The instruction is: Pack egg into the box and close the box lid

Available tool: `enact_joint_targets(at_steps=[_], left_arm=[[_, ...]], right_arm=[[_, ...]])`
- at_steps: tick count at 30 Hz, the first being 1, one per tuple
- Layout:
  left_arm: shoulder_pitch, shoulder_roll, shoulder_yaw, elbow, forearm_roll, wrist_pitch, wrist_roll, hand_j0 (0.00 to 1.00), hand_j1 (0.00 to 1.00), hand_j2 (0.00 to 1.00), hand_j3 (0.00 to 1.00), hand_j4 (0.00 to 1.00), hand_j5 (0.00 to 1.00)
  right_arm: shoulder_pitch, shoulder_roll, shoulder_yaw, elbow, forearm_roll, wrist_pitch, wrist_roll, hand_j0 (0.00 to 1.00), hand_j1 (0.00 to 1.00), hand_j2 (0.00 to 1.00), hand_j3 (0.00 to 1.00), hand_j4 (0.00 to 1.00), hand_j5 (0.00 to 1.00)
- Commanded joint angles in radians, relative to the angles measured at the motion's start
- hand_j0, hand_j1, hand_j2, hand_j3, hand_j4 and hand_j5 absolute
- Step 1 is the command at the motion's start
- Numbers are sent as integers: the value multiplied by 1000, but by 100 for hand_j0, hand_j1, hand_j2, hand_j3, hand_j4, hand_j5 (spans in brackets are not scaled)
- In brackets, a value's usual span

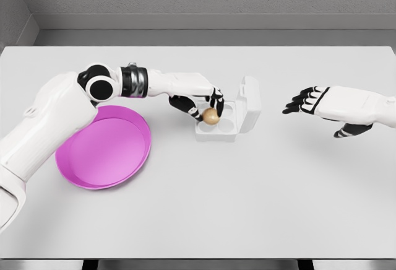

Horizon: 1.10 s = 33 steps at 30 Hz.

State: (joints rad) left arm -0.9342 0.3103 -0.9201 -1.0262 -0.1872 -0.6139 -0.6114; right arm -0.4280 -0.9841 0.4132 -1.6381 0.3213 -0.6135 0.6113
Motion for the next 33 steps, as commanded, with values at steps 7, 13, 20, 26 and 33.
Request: enact_joint_targets(at_steps=[7, 13, 20, 26, 33], left_arm=[[0, 6, 0, 15, 11, 3, 1, 71, 71, 71, 71, 71, 71], [0, 12, 1, 17, 12, 3, 1, 89, 89, 89, 89, 89, 89], [0, 13, 1, 17, 17, 3, 1, 95, 95, 95, 95, 95, 95], [2, 13, 1, 18, 18, 3, 1, 96, 96, 96, 96, 96, 96], [2, 15, 1, 18, 18, 3, 1, 97, 97, 97, 97, 97, 97]], right_arm=[[-2, -7, -10, -9, -8, 3, 0, 100, 100, 100, 100, 100, 100], [-23, -10, -60, -6, -7, 3, 0, 100, 100, 100, 100, 100, 100], [-28, -5, -60, 0, -7, 3, 0, 100, 100, 100, 100, 100, 100], [-28, -2, -51, -3, -5, 3, 0, 100, 100, 100, 100, 100, 100], [-31, 30, -44, 3, 41, 3, 0, 100, 100, 100, 100, 100, 100]])
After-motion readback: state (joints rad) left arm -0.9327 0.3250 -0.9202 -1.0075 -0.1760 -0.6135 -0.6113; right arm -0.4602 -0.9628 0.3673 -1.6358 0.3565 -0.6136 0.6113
